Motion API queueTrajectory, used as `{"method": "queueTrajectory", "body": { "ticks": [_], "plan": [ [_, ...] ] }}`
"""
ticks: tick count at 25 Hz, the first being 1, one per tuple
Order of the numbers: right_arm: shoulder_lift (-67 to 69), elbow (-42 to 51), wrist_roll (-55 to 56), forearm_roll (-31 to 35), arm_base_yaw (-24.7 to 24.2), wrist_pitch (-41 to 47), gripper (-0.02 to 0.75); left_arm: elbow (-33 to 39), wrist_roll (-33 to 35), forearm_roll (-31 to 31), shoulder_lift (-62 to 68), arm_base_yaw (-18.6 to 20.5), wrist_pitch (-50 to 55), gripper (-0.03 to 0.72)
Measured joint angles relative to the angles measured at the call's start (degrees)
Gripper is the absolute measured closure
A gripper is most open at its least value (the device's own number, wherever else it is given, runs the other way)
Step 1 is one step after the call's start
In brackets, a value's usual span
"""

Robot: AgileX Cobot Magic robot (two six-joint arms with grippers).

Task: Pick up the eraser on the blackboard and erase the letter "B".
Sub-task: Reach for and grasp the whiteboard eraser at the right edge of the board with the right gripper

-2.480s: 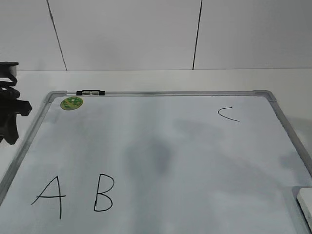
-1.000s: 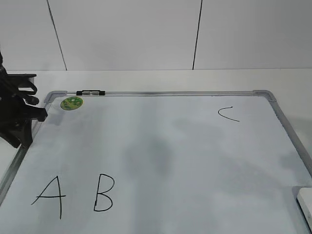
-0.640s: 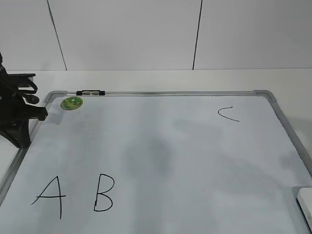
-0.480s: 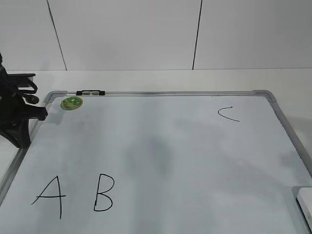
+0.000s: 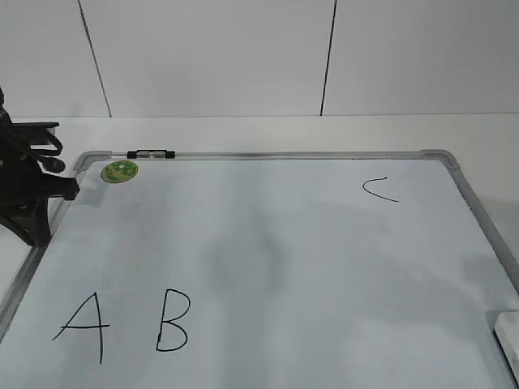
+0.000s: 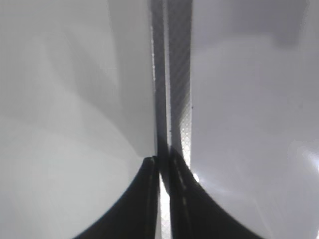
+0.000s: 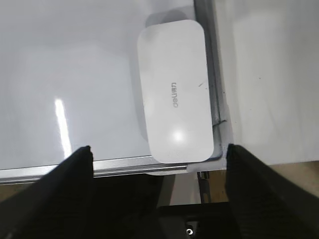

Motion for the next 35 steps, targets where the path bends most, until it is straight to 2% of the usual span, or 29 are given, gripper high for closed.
{"method": "queueTrajectory", "body": {
  "ticks": [4, 10, 18, 35],
  "plan": [
    [0.5, 2.4, 0.0, -2.5, 0.2, -0.1, 0.102, 0.0, 0.0, 0.0, 0.0, 0.0, 0.0, 0.666],
    [5.9, 5.1, 0.0, -4.9, 4.4, -0.5, 0.102, 0.0, 0.0, 0.0, 0.0, 0.0, 0.0, 0.666],
    [13.0, 5.2, 0.0, -3.9, 4.6, -2.0, 0.101, 0.0, 0.0, 0.0, 0.0, 0.0, 0.0, 0.666],
    [20.3, 5.2, 0.0, -4.2, 4.6, -13.2, 0.099, 0.0, 0.0, 0.0, 0.0, 0.0, 0.0, 0.664]
  ]
}}
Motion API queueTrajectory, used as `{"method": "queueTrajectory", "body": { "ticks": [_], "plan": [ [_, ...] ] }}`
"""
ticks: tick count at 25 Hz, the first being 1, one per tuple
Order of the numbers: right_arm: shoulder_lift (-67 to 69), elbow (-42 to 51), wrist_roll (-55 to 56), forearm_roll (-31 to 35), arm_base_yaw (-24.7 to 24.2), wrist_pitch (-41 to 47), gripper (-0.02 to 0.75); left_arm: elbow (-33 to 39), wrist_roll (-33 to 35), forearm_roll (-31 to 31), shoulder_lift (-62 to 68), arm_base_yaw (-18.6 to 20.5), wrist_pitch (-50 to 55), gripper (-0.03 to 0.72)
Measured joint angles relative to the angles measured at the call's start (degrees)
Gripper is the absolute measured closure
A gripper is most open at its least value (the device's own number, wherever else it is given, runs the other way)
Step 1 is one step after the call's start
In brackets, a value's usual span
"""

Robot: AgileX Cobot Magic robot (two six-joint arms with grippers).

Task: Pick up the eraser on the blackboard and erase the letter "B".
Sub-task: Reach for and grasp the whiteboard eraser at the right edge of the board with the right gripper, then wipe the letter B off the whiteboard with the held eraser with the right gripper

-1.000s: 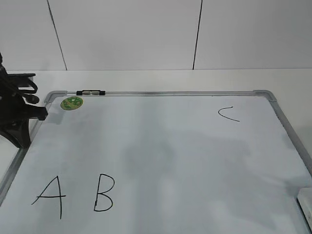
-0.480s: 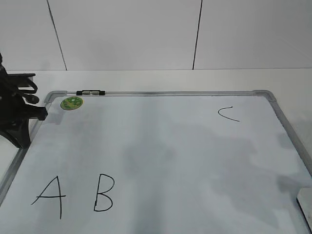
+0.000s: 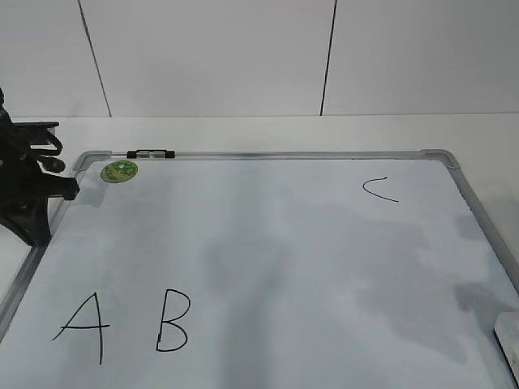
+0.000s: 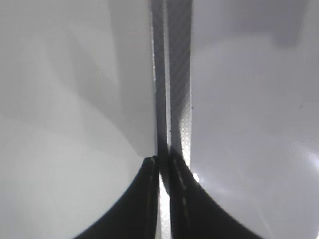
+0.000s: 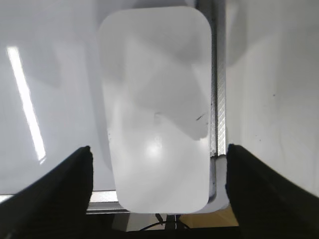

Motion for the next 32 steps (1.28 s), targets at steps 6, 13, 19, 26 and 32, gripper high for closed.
{"method": "queueTrajectory", "body": {
  "ticks": [6, 13, 19, 26, 32],
  "plan": [
    [3.8, 0.0, 0.0, -0.2, 0.0, -2.4, 0.099, 0.0, 0.0, 0.0, 0.0, 0.0, 0.0, 0.664],
    [6.7, 0.0, 0.0, -0.4, 0.0, -4.5, 0.099, 0.0, 0.0, 0.0, 0.0, 0.0, 0.0, 0.664],
    [9.2, 0.0, 0.0, -0.4, 0.0, -5.0, 0.099, 0.0, 0.0, 0.0, 0.0, 0.0, 0.0, 0.664],
    [11.2, 0.0, 0.0, -0.4, 0.0, -5.3, 0.099, 0.0, 0.0, 0.0, 0.0, 0.0, -0.1, 0.663],
    [12.5, 0.0, 0.0, -0.4, 0.0, -5.3, 0.105, 0.0, 0.0, 0.0, 0.0, 0.0, -0.3, 0.663]
  ]
}}
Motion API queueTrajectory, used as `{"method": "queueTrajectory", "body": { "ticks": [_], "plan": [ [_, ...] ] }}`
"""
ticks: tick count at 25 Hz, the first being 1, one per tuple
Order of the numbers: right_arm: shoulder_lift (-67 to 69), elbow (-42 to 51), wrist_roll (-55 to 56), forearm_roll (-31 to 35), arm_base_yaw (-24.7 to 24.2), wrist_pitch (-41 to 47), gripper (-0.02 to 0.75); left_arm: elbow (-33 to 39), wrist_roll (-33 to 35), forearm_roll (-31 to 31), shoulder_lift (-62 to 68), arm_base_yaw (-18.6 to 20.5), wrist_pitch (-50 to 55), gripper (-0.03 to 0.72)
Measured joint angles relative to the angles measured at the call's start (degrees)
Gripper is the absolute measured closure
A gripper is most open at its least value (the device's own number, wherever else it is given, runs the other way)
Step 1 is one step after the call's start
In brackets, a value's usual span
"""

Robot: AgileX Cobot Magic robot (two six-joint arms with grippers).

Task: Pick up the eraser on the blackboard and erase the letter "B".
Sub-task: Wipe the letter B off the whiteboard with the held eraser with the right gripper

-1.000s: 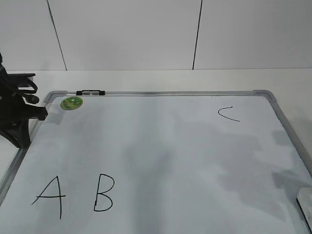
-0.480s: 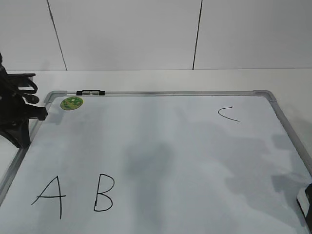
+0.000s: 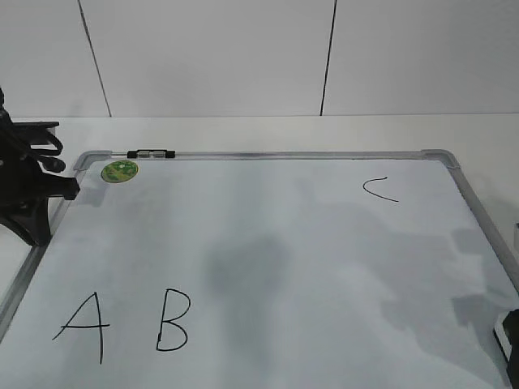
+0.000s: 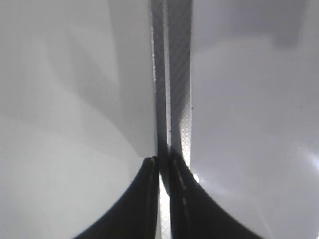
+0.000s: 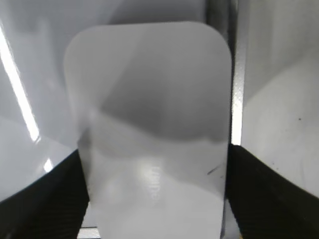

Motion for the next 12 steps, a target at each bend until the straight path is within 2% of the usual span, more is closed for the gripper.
{"method": "queueTrajectory", "body": {
  "ticks": [6, 12],
  "plan": [
    [0.1, 0.0, -0.1, 0.1, 0.0, 0.1, 0.169, 0.0, 0.0, 0.0, 0.0, 0.0, 0.0, 0.663],
    [0.1, 0.0, -0.3, 0.1, 0.0, 0.6, 0.181, 0.0, 0.0, 0.0, 0.0, 0.0, -0.1, 0.663]
  ]
}}
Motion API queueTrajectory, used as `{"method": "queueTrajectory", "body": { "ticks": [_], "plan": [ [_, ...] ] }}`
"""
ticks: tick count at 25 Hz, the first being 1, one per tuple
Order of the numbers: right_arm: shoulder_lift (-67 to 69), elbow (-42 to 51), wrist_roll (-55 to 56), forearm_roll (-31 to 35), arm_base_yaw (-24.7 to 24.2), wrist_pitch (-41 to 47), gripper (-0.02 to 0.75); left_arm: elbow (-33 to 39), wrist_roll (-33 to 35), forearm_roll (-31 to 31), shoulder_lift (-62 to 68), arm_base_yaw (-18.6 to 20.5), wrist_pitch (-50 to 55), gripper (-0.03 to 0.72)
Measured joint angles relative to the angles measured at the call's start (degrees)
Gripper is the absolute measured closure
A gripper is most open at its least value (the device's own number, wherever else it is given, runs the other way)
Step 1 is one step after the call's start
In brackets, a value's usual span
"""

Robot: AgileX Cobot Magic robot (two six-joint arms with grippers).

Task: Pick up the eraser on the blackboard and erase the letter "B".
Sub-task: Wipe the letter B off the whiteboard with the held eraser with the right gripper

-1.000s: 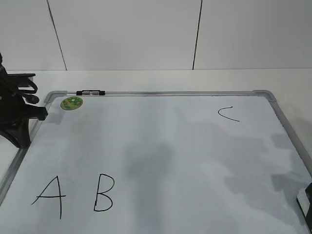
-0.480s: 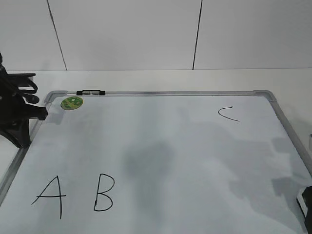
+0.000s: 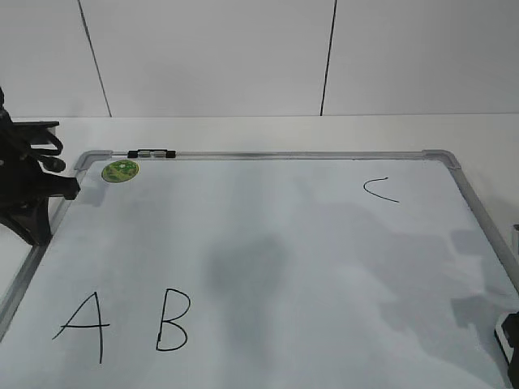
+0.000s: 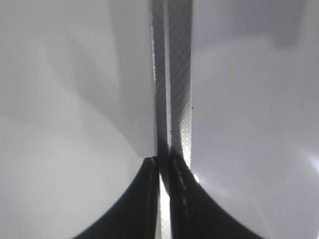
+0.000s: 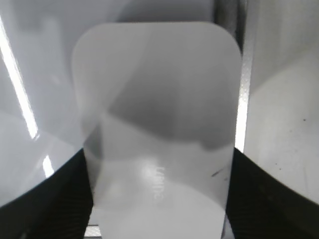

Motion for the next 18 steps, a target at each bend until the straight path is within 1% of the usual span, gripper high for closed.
{"method": "queueTrajectory", "body": {
  "ticks": [18],
  "plan": [
    [0.0, 0.0, 0.0, -0.1, 0.0, 0.5, 0.183, 0.0, 0.0, 0.0, 0.0, 0.0, 0.0, 0.663]
  ]
}}
